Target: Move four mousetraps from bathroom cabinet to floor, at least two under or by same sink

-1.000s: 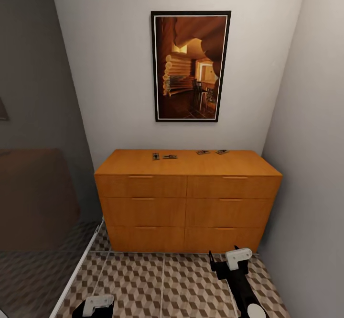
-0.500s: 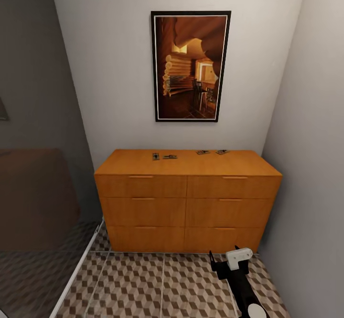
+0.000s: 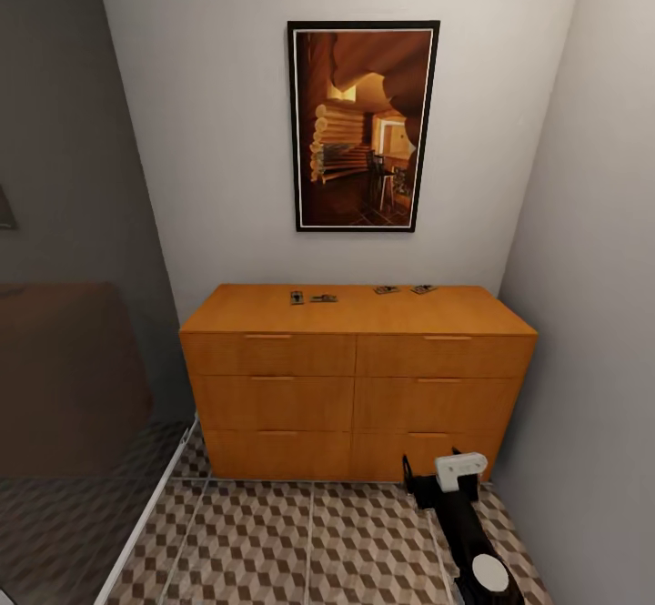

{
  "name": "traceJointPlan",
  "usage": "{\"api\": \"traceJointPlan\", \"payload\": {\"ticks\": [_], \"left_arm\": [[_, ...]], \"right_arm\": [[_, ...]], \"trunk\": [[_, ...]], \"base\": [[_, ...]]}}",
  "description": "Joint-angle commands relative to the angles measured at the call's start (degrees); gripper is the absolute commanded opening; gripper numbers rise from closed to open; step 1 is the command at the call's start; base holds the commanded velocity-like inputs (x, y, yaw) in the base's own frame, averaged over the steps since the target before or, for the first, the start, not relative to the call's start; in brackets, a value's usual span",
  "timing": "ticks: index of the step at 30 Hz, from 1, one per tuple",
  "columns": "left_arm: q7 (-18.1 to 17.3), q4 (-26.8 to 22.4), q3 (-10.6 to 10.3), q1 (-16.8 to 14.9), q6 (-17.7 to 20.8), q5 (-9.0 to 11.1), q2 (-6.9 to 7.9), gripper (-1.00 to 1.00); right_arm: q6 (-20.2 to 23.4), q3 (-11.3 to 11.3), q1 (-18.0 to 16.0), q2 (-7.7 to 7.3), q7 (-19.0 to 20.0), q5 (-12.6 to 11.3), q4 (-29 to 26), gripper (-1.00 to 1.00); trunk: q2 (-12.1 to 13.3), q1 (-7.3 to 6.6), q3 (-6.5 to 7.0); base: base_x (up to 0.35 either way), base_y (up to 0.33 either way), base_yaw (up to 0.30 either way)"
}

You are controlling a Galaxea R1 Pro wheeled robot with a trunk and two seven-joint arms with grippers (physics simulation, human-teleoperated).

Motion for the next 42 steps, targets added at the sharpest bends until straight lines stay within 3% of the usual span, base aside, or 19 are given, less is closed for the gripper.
{"api": "traceJointPlan", "payload": {"ticks": [1, 6, 10, 12, 18, 20, 22, 28, 33, 38, 42], "left_arm": [[0.1, 0.5, 0.0, 0.0, -0.4, 0.0, -0.04, 1.00], [0.1, 2.6, 0.0, 0.0, -0.6, 0.0, -0.08, 1.00], [0.0, 4.9, 0.0, 0.0, -0.6, 0.0, -0.04, 1.00], [0.0, 5.3, 0.0, 0.0, -0.7, 0.0, -0.03, 1.00], [0.0, 6.4, -0.1, 0.0, -0.7, 0.0, -0.04, 1.00], [0.0, 7.5, 0.0, 0.0, -0.7, 0.0, -0.08, 1.00], [0.0, 7.8, 0.0, 0.0, -0.7, 0.0, -0.09, 1.00], [-0.1, 8.2, 0.0, 0.0, -0.7, 0.0, -0.09, 1.00], [-0.1, 8.9, 0.0, 0.0, -0.7, 0.0, -0.09, 1.00], [-0.1, 10.2, 0.0, 0.0, -0.7, 0.0, -0.31, 1.00], [-0.1, 10.6, 0.0, 0.0, -0.6, 0.0, -0.85, 1.00]], "right_arm": [[3.3, 0.1, 0.0, 0.43, -0.7, 0.6, -2.1, 1.00], [9.2, 0.1, -0.8, 2.47, -1.9, 0.6, -6.7, 1.00], [12.4, 0.2, -4.2, 4.61, -2.7, 0.7, -8.1, 1.00], [14.4, 0.2, -5.7, 4.99, -2.8, 0.7, -8.3, 1.00], [25.1, 0.2, -13.7, 5.56, -2.8, 0.5, -8.3, 1.00], [30.9, 0.2, -20.3, 5.59, -2.7, 0.5, -7.7, 1.00], [33.0, 0.2, -23.9, 5.59, -2.7, 0.4, -6.3, 1.00], [36.1, 0.2, -32.4, 5.58, -2.7, 0.4, 0.9, 1.00], [37.0, 0.1, -42.4, 5.46, -2.5, 0.5, 9.9, 1.00], [37.2, 0.0, -47.1, 5.29, -2.3, 0.3, 13.4, 1.00], [37.2, 0.0, -48.4, 5.38, -1.4, -0.3, 14.3, 1.00]], "trunk": [[0.0, 0.00, -0.06], [0.0, 0.00, -0.06], [0.0, 0.00, -0.06], [0.0, 0.00, -0.06], [0.0, 0.00, -0.06], [0.0, 0.00, -0.06], [0.0, 0.00, -0.06], [0.0, 0.00, -0.06], [0.0, 0.00, -0.06], [0.0, 0.00, -0.06], [0.0, 0.00, -0.06]], "base": [[0.000, 0.000, 0.000], [0.000, 0.000, 0.000], [0.000, 0.000, 0.000], [0.000, 0.000, 0.000], [0.000, 0.000, 0.000], [0.000, 0.000, 0.000], [0.000, 0.000, 0.000], [0.000, 0.000, 0.000], [0.000, 0.000, 0.000], [0.000, 0.000, 0.000], [0.060, 0.000, 0.000]]}}
